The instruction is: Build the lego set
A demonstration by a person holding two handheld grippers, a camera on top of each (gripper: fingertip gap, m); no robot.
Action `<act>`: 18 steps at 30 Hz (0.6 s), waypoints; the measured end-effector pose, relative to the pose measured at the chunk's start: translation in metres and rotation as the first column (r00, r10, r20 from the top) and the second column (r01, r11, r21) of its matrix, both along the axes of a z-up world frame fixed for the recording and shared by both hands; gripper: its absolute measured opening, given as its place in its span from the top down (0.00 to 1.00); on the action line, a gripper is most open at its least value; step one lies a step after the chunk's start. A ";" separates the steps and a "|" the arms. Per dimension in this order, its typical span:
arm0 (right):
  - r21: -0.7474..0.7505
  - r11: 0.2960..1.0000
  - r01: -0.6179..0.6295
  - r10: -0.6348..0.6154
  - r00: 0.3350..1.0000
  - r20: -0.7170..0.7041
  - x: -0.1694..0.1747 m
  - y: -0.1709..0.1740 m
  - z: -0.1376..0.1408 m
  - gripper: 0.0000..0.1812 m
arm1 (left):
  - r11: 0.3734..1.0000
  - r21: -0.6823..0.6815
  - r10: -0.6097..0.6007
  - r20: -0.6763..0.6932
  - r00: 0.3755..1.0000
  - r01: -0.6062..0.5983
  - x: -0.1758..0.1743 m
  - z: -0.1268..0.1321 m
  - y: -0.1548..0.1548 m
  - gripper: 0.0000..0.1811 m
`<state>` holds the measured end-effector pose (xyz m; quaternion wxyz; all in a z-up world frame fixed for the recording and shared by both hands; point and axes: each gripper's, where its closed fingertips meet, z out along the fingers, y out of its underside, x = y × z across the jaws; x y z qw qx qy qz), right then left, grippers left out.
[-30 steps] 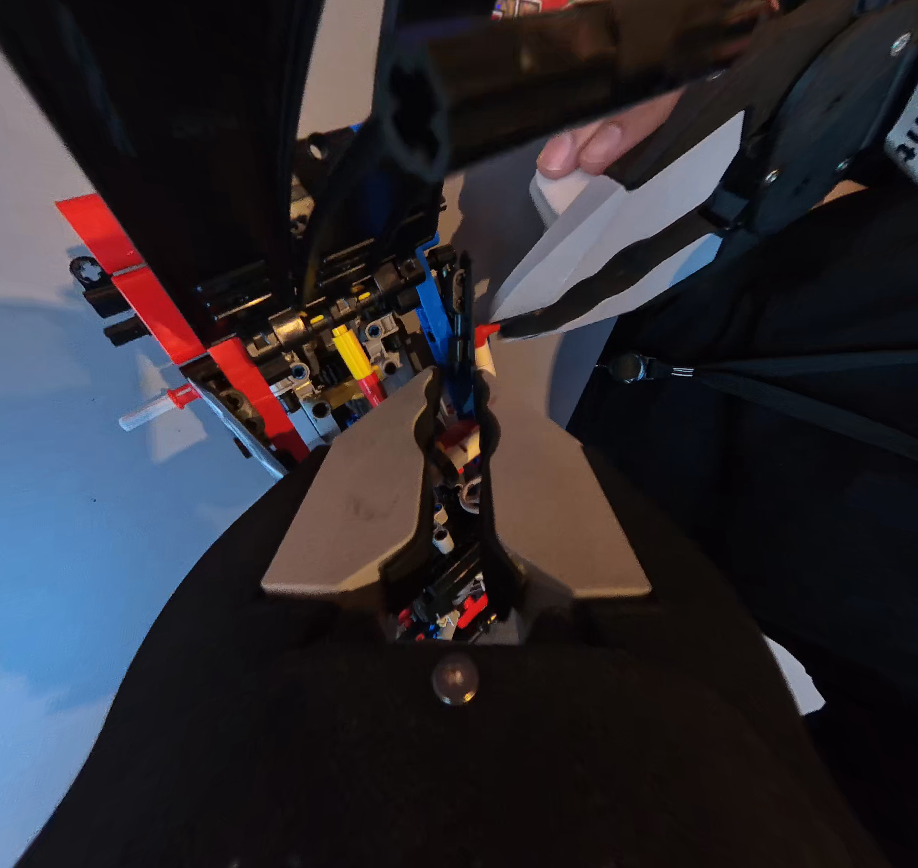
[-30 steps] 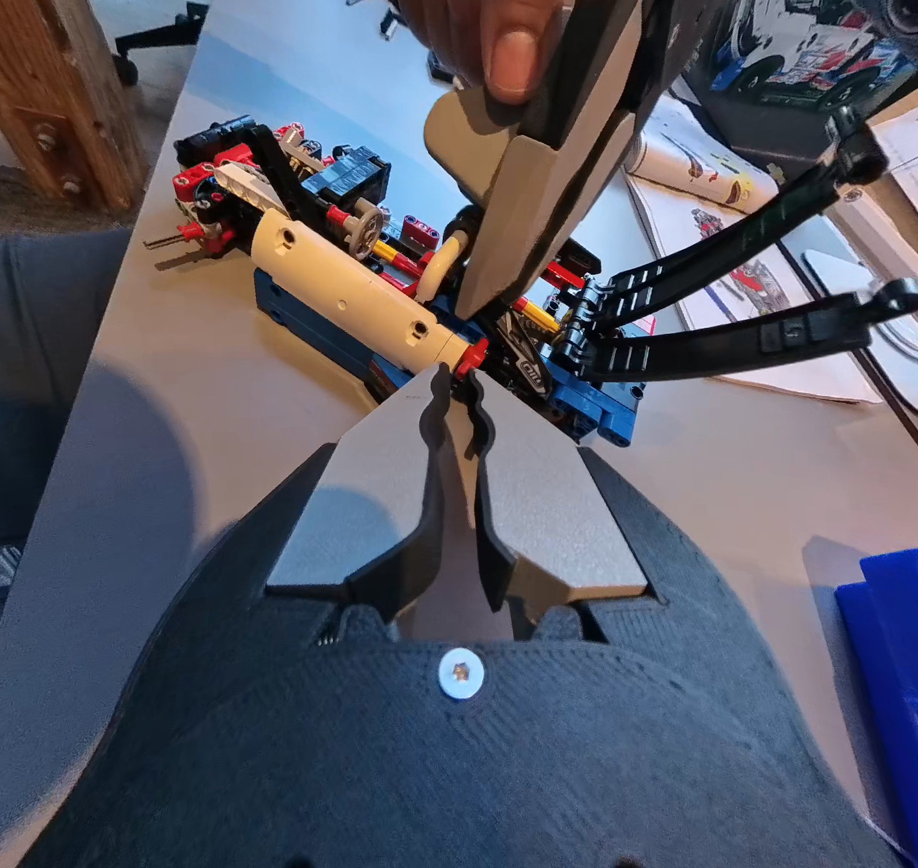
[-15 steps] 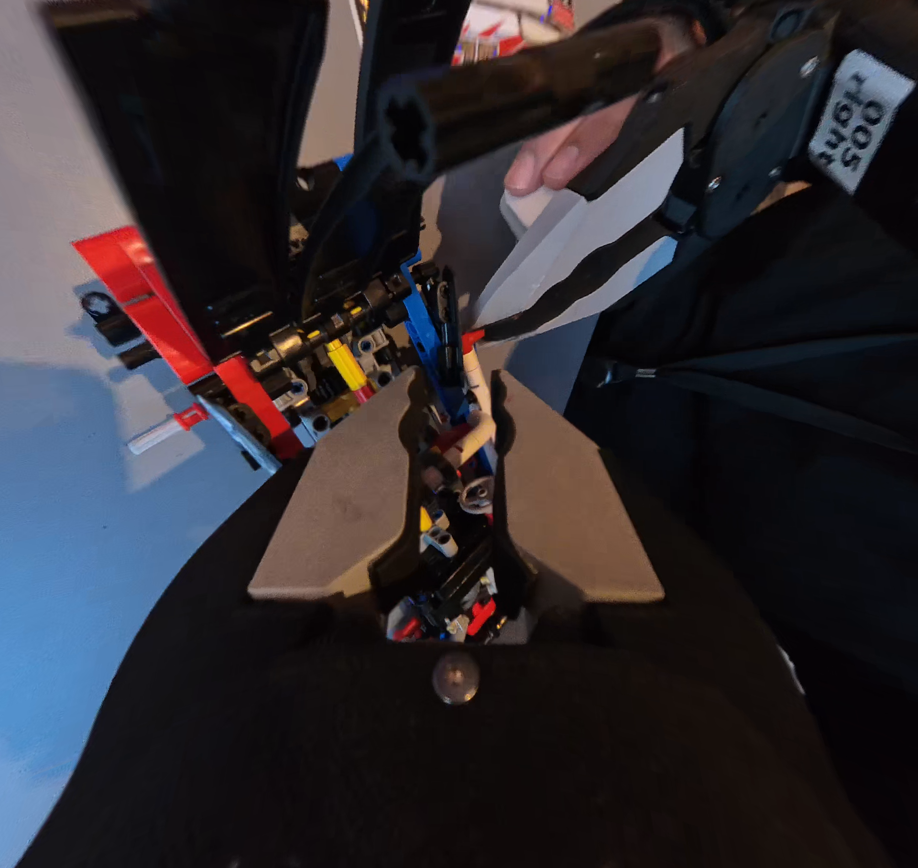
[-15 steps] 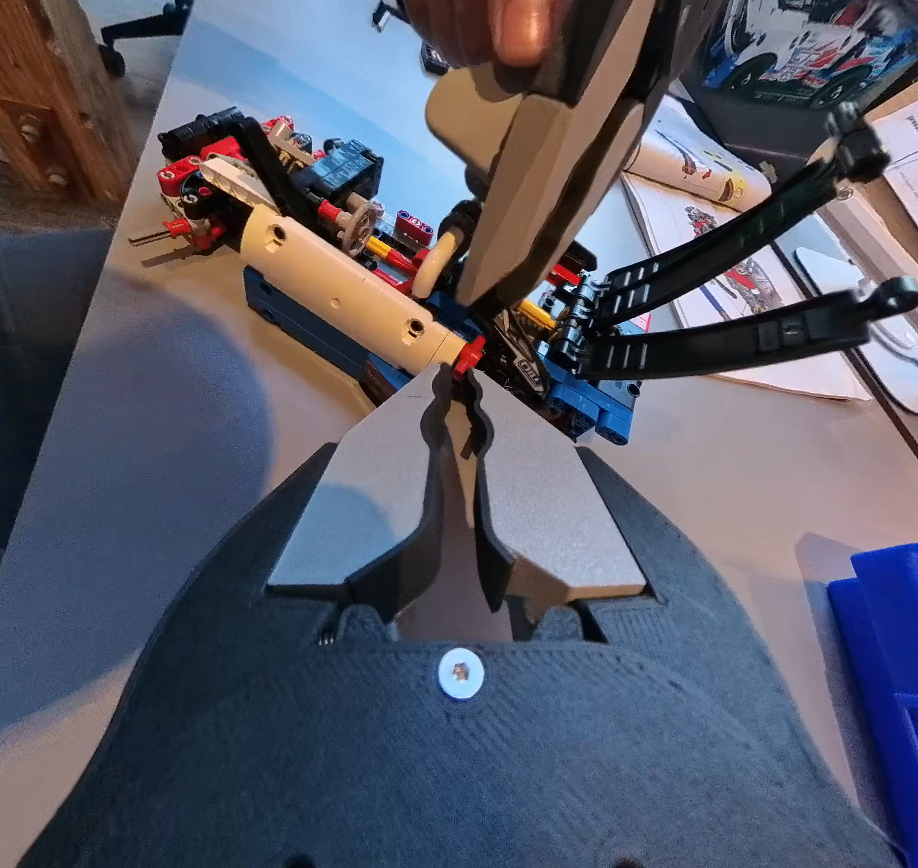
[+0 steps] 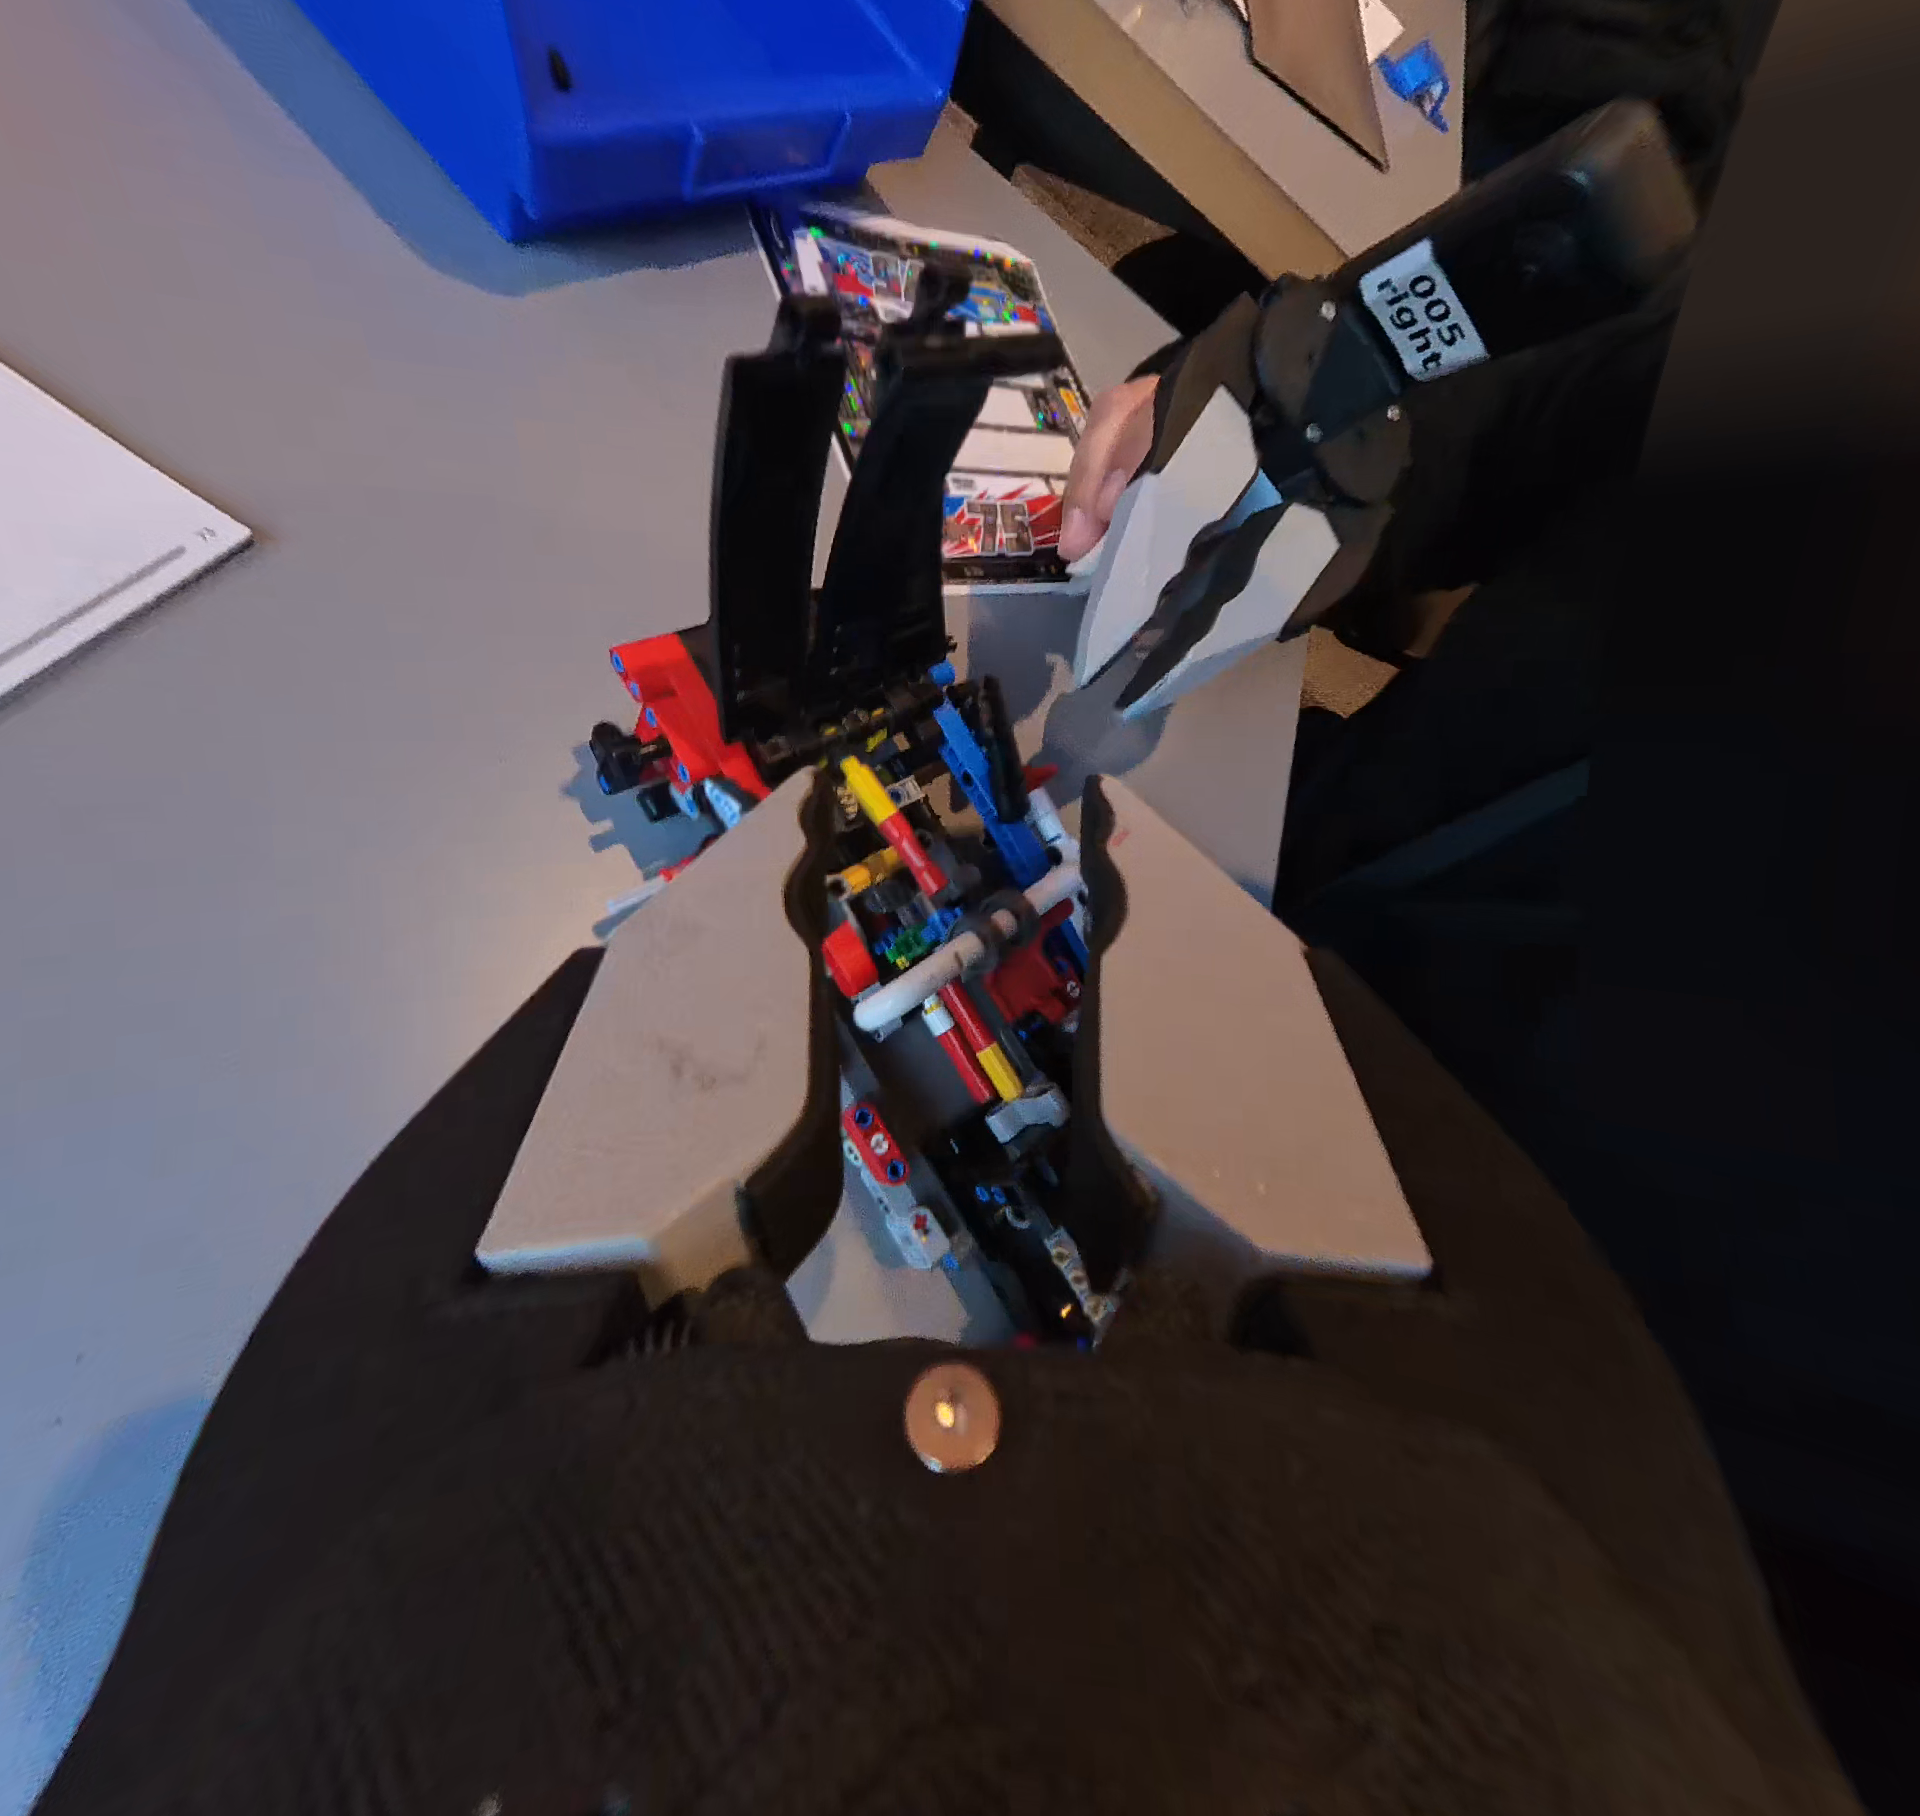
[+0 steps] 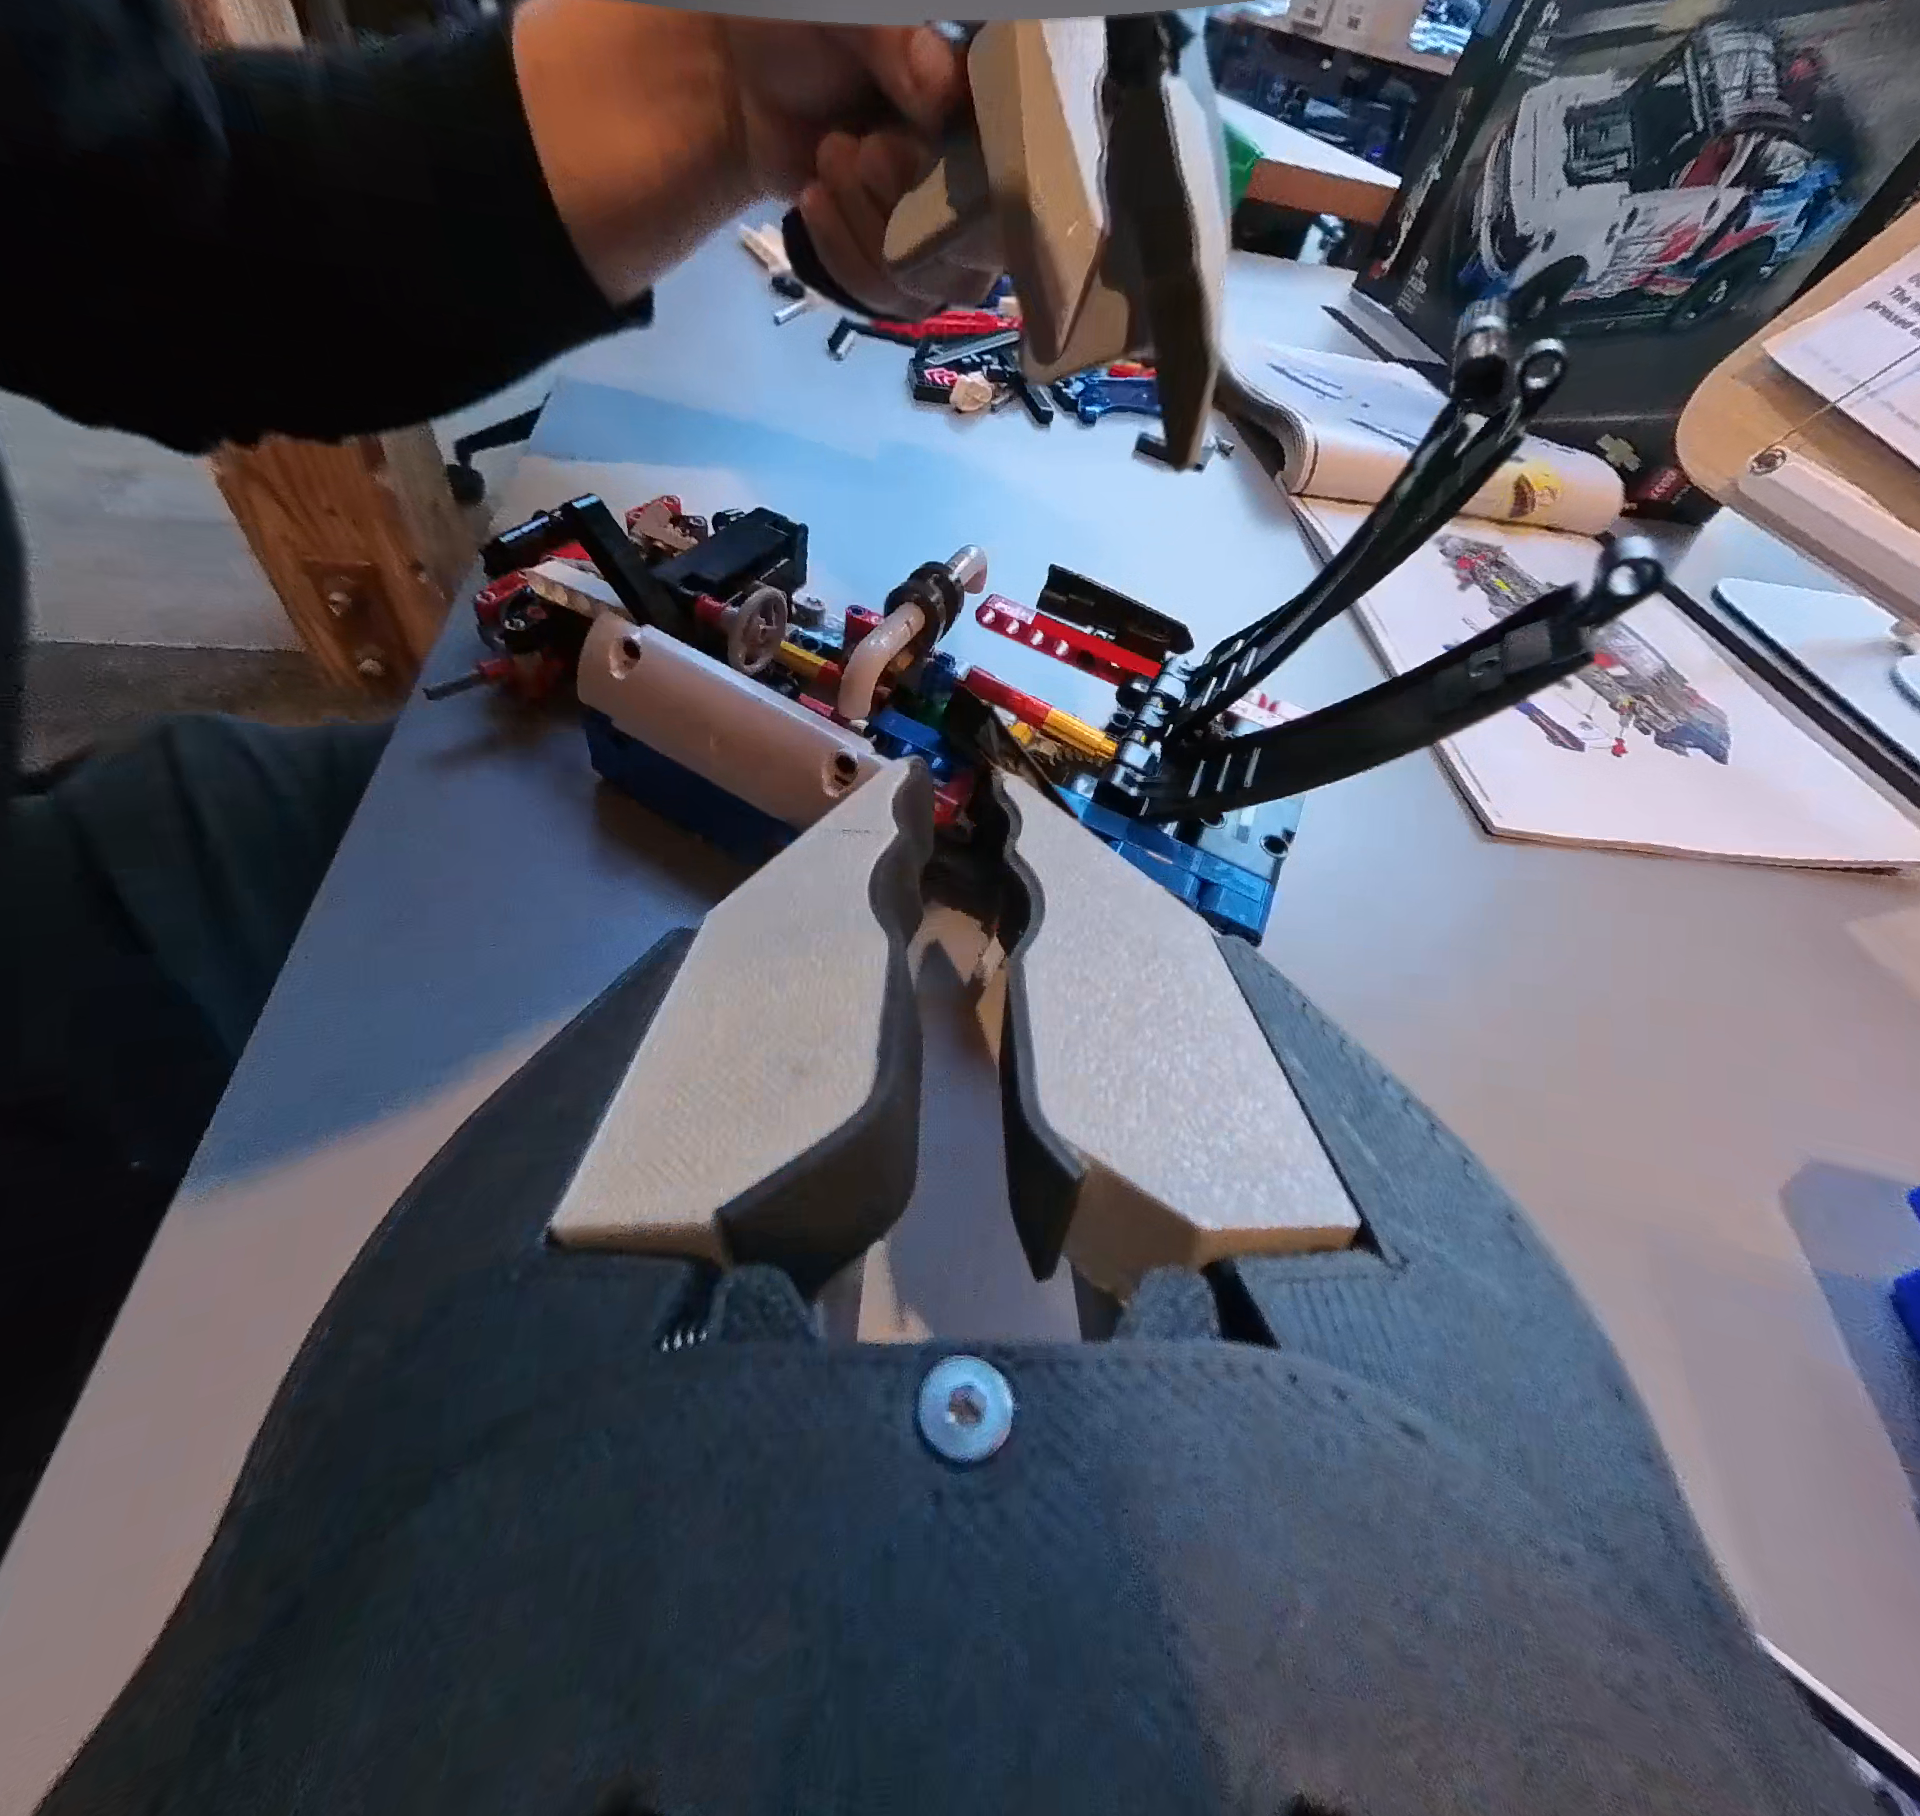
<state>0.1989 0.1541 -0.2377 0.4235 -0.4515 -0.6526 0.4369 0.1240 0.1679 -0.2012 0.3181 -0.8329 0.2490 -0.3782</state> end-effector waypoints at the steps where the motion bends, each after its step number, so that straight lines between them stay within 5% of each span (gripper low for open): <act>1: -0.001 1.000 -0.003 0.003 1.000 0.000 -0.001 0.000 0.000 0.97 | 1.000 -0.002 0.000 -0.001 1.000 0.000 -0.003 -0.005 -0.001 0.76; 18: 0.004 1.000 -0.008 0.008 1.000 0.021 -0.004 0.001 -0.003 0.98 | 0.999 -0.020 -0.038 0.068 0.997 0.039 -0.001 -0.028 -0.005 0.76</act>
